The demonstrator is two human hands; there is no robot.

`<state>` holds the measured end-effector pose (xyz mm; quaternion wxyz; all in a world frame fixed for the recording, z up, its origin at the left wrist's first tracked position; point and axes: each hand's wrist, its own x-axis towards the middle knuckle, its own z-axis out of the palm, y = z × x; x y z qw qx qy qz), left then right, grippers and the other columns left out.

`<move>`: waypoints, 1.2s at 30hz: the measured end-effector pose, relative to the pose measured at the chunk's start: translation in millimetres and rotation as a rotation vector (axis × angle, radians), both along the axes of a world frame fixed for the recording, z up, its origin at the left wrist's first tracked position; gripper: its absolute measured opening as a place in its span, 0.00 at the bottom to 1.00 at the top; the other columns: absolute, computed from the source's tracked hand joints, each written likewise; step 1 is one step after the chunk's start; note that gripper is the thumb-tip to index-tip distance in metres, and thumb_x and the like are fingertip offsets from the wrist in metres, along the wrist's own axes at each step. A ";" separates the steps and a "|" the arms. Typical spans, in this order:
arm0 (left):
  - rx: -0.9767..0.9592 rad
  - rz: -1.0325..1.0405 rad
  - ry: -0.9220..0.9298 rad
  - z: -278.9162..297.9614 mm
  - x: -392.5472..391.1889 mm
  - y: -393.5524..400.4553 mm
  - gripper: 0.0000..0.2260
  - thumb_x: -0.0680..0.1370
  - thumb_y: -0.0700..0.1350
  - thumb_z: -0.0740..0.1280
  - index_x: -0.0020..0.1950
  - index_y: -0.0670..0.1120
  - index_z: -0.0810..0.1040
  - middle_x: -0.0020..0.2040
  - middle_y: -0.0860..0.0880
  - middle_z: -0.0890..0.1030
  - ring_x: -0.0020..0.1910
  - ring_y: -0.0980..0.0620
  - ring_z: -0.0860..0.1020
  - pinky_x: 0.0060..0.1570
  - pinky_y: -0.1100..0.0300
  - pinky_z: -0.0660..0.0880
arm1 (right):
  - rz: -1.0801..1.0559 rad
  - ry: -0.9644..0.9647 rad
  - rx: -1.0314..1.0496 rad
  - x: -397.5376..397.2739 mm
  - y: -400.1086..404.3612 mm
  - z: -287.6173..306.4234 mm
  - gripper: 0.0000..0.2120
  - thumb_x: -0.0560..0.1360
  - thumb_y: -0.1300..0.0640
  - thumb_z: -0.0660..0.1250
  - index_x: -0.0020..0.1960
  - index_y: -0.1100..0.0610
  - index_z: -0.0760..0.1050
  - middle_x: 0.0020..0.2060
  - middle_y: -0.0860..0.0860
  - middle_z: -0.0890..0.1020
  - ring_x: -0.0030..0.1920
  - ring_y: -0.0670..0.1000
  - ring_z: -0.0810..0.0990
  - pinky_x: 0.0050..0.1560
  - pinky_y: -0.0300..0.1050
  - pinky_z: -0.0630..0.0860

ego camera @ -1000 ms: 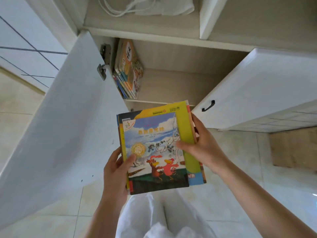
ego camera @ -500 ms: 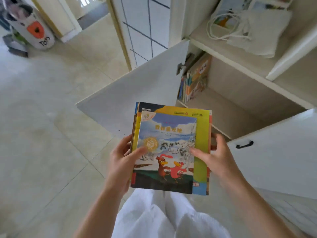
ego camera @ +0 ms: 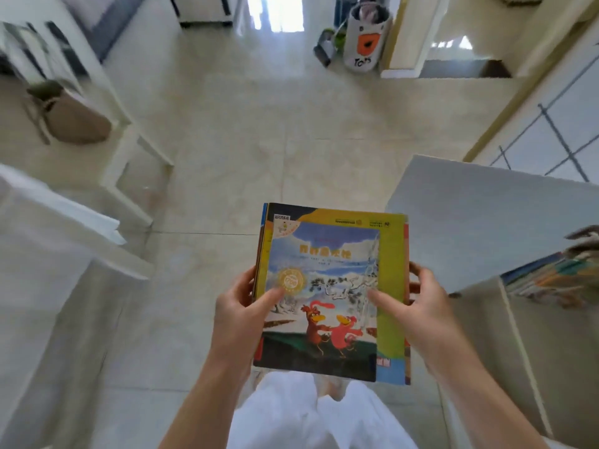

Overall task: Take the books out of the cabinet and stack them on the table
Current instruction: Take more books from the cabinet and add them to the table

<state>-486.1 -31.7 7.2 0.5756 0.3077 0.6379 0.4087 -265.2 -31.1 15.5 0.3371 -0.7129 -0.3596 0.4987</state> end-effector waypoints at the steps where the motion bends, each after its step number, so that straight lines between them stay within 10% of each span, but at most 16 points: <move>1: 0.009 0.056 0.005 1.3 -18.9 -7.5 0.14 0.74 0.42 0.72 0.58 0.52 0.78 0.47 0.47 0.86 0.44 0.44 0.85 0.46 0.42 0.81 | 0.062 -0.001 0.009 -20.0 4.4 1.4 0.27 0.69 0.54 0.74 0.62 0.47 0.63 0.46 0.45 0.77 0.44 0.45 0.81 0.36 0.44 0.80; 11: 0.038 0.555 0.012 4.8 -199.6 -88.7 0.10 0.76 0.41 0.70 0.54 0.54 0.80 0.46 0.52 0.86 0.42 0.49 0.86 0.37 0.54 0.82 | 0.557 -0.042 0.037 -237.3 22.6 13.4 0.32 0.68 0.56 0.76 0.68 0.53 0.66 0.48 0.50 0.80 0.46 0.52 0.83 0.45 0.56 0.83; 20: 0.000 0.897 0.066 2.5 -367.7 -174.3 0.10 0.75 0.42 0.71 0.48 0.59 0.79 0.42 0.58 0.86 0.40 0.55 0.85 0.32 0.62 0.80 | 0.849 0.063 -0.027 -448.2 -7.4 -3.4 0.31 0.70 0.60 0.74 0.68 0.53 0.64 0.45 0.50 0.77 0.39 0.45 0.81 0.26 0.37 0.77; 36: -0.039 1.226 0.001 -26.7 -507.6 -150.3 0.15 0.75 0.42 0.71 0.61 0.50 0.79 0.46 0.50 0.86 0.44 0.49 0.85 0.43 0.50 0.82 | 1.187 -0.040 -0.026 -651.8 61.7 -28.0 0.29 0.69 0.57 0.75 0.64 0.48 0.65 0.47 0.48 0.78 0.43 0.49 0.82 0.36 0.49 0.81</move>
